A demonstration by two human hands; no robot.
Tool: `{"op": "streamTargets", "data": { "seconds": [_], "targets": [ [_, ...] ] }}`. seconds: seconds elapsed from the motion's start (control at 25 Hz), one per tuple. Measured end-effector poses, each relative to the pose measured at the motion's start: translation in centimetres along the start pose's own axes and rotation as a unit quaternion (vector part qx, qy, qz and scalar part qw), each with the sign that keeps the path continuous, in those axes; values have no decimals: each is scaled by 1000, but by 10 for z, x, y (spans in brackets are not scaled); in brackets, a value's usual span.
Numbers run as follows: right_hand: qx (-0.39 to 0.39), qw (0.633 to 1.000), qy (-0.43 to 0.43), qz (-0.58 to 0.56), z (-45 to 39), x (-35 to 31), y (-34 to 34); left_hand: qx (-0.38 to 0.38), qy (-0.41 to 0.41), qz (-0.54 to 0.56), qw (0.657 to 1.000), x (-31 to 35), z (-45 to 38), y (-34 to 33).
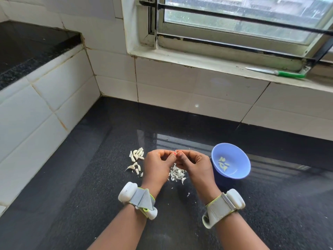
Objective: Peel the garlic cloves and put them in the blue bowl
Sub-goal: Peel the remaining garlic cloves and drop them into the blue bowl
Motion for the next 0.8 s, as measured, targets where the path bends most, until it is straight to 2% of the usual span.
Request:
{"op": "streamTargets", "data": {
  "seconds": [0.16,0.32,0.44,0.64,0.8],
  "targets": [
    [34,991,-59,-118,3,10,-1,-1,3,-17,1000,-2,-1,-1],
    [62,969,-112,-211,5,19,5,0,-61,-169,984,4,4,-9],
    [75,955,-136,-253,6,19,8,-11,-94,-207,974,7,9,-18],
    [71,958,-133,-245,6,17,11,23,-100,-195,975,9,9,-15],
    [44,984,-86,-151,2,14,17,11,-94,-144,985,14,7,-11]
  ]
}}
Point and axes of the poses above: each hand's wrist, its own z-axis away from the middle knuckle, its own y-axis out of the back of the hand, x = y × z, the point moved 10 cm from there along -z, towards the middle knuckle, and after that the axes turned 15 degrees about y, right-handed, at the moved point
